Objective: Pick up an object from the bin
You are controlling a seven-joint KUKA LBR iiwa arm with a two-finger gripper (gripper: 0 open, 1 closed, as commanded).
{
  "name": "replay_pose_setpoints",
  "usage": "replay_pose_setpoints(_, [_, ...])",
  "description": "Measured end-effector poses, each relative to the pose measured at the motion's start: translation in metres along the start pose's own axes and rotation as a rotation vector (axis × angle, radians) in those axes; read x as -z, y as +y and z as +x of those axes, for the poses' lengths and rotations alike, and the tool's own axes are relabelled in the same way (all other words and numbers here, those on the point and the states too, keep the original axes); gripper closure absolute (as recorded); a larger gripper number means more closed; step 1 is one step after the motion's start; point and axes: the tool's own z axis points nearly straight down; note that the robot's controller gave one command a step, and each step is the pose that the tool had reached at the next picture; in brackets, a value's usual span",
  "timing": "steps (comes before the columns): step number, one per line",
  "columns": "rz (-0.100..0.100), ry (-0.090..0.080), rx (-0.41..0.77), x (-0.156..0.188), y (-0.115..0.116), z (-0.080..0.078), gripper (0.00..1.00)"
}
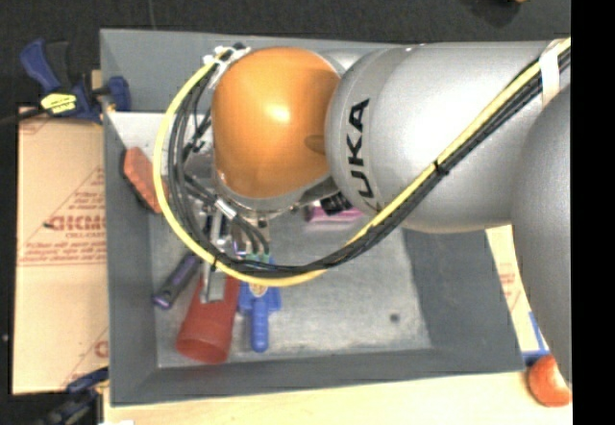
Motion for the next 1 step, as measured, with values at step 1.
replay_pose_setpoints(1, [0.001, -0.003, 0.291, -0.0788, -0.0146, -0.0181, 0.00])
